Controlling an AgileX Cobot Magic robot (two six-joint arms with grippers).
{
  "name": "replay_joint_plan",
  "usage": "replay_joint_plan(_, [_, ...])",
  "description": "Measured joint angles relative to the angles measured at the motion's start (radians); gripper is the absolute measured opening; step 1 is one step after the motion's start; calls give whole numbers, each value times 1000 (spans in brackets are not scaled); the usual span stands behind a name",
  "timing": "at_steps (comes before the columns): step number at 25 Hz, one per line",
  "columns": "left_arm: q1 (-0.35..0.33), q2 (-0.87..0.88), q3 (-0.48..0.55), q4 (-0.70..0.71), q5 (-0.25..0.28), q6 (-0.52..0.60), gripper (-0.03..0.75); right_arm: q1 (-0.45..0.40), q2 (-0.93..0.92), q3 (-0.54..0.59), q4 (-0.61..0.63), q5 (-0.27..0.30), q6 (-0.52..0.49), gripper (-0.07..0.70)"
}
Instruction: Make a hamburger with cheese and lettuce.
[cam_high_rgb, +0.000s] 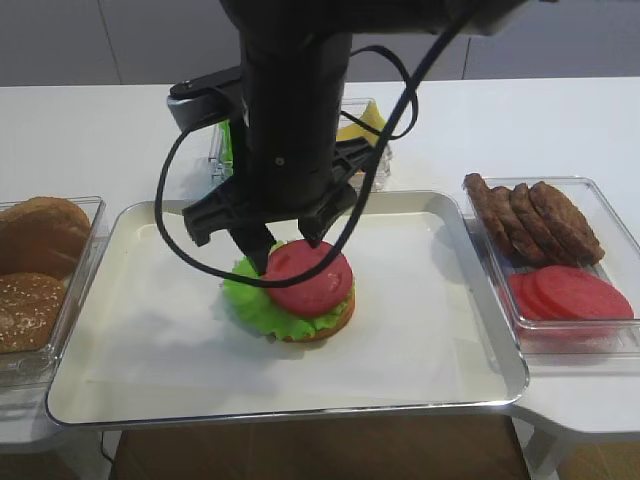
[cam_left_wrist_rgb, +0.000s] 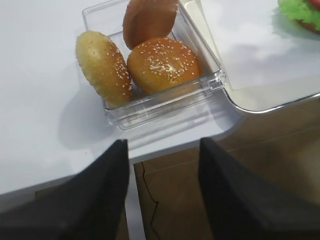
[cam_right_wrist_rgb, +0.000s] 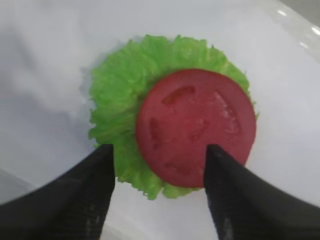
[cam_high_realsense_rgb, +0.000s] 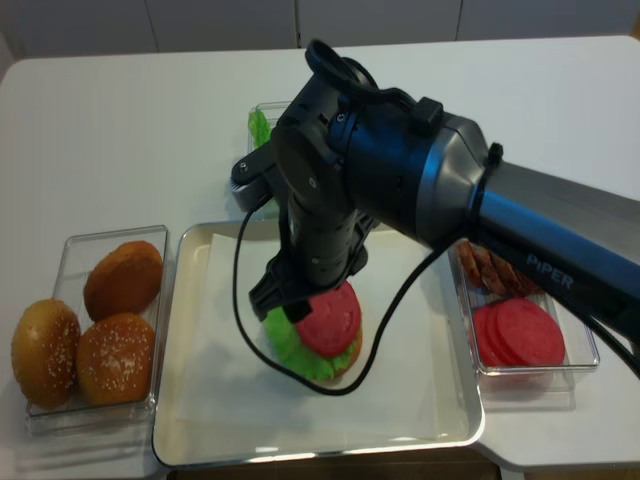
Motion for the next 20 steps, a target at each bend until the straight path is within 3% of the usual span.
replay_joint_plan(10, [0, 0, 0, 0, 0, 0, 342, 0, 0, 0, 69, 68, 0, 447])
replay_joint_plan(20, [0, 0, 0, 8, 0, -23, 342, 0, -22, -58, 46, 78, -11, 447])
